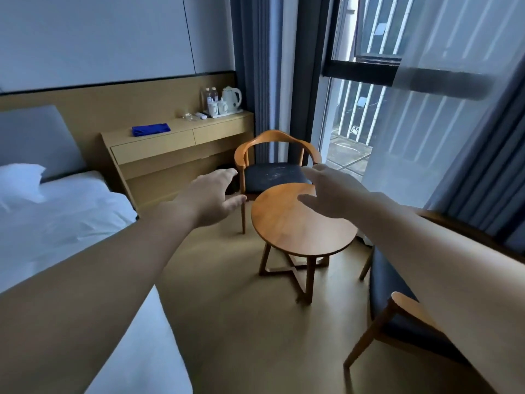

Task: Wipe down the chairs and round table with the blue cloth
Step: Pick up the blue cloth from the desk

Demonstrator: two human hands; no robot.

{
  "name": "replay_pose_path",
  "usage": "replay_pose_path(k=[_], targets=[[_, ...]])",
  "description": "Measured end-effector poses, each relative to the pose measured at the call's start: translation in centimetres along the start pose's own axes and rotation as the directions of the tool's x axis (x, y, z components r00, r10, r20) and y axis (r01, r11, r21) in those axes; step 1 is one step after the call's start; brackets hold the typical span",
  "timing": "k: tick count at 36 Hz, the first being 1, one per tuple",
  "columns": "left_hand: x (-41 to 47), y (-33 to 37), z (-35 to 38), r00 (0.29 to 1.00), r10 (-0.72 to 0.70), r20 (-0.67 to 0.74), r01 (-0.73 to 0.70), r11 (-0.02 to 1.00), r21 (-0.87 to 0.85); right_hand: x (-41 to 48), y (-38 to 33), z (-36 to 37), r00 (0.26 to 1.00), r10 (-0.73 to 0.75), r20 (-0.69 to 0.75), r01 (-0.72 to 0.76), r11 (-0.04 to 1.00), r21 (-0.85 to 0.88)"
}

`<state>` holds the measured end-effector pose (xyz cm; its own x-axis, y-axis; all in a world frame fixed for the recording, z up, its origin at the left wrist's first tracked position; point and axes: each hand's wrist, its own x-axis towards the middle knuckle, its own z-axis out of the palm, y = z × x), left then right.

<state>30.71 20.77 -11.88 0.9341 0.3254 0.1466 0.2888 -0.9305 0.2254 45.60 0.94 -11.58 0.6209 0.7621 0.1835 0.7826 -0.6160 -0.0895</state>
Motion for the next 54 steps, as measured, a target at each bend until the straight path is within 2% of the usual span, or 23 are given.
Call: replay_pose_path(k=[12, 18, 28, 45, 54], targets=[[9.4, -1.6, 3.5, 0.979, -0.204, -0.004, 0.204, 0.979, -0.021, 12.9, 6.4, 2.9, 0.983, -0.172, 0.07, 0.171, 0.985, 0.021], [9.9, -4.7, 4.6, 0.946, -0.324, -0.004, 0.323, 0.945, -0.042, 16.8, 5.2, 4.3, 0.954, -0.283, 0.098, 0.278, 0.959, 0.055], [11.4, -11.7, 4.8, 0.897, -0.441, -0.022, 0.441, 0.897, -0.021, 24.5, 1.6, 8.2, 0.926, -0.349, 0.145, 0.348, 0.937, 0.038], [21.9, -31.6, 2.9, 0.894, -0.448, -0.026, 0.448, 0.894, 0.017, 43.3, -9.1, 13.8, 0.926, -0.353, 0.136, 0.351, 0.935, 0.045], [25.7, -38.4, 2.8, 0.89, -0.455, 0.005, 0.455, 0.89, 0.022, 50.8, -12.7, 16.7, 0.917, -0.37, 0.153, 0.364, 0.929, 0.062]])
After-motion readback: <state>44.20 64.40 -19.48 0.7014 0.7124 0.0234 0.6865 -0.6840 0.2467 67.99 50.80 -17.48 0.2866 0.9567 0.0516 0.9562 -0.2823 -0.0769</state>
